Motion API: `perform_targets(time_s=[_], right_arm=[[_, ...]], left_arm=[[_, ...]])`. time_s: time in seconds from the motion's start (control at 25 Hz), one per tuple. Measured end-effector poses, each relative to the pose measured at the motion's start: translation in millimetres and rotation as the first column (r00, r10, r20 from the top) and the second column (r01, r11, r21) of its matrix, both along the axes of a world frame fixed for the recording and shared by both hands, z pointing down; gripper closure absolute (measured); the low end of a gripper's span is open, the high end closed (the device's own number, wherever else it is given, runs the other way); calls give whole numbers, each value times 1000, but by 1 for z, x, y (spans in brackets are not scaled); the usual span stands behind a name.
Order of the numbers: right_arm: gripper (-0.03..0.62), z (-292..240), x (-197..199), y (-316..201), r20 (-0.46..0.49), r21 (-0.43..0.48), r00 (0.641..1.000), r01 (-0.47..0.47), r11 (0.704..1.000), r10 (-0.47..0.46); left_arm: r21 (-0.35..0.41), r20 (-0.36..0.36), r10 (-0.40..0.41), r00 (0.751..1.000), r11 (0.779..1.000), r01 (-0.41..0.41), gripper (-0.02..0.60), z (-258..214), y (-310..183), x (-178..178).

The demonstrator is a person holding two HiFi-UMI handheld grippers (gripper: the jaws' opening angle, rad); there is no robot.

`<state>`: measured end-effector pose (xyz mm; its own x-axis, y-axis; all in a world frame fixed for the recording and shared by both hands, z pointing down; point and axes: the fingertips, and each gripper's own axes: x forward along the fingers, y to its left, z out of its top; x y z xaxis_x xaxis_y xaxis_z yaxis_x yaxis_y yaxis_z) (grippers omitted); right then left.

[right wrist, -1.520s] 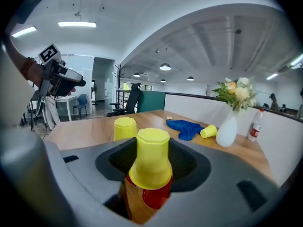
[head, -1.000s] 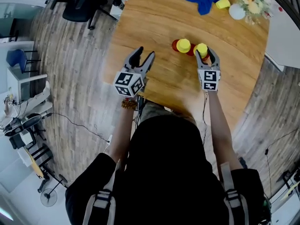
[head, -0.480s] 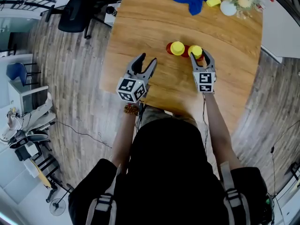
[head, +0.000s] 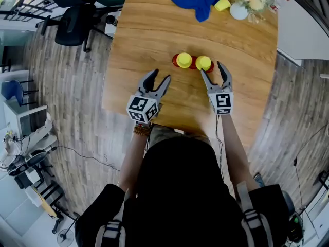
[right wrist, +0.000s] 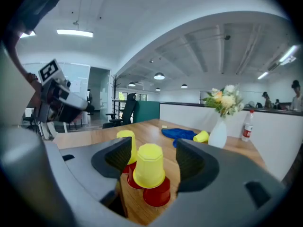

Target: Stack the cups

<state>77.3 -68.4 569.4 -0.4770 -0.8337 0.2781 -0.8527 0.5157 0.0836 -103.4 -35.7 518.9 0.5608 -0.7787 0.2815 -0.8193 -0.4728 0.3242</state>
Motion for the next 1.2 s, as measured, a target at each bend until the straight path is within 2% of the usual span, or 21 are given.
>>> perform_targets(time_s=[0.12,0.2,0.48,0.72,1.0,1.2], right_arm=[[298,-26,26,-3,-13,42,999,-34,999,34],[298,-31,44,-19,-47,49,998,-43,998,45],[299,-10,85,-104,-243,41,970,-5,999,15],[299,15,73,-189,-390,14,921,-3,1000,8],[304,64,73,-274,-515,-70,856,-87,994,39],[307,96,81,-310,-611,-110,791,-140,984,44]], left_arm=[[-14,-13,3,1000,1000,-3,341,3,2,-1],[-10,6,28,1000,1000,-28,341,5,0,5],[-5,-20,115,993,993,-115,341,8,1,51],[-15,-5,159,987,987,-159,341,11,12,59],[-43,-8,207,978,977,-207,341,21,19,64],[-64,-16,214,977,975,-215,341,26,25,64]])
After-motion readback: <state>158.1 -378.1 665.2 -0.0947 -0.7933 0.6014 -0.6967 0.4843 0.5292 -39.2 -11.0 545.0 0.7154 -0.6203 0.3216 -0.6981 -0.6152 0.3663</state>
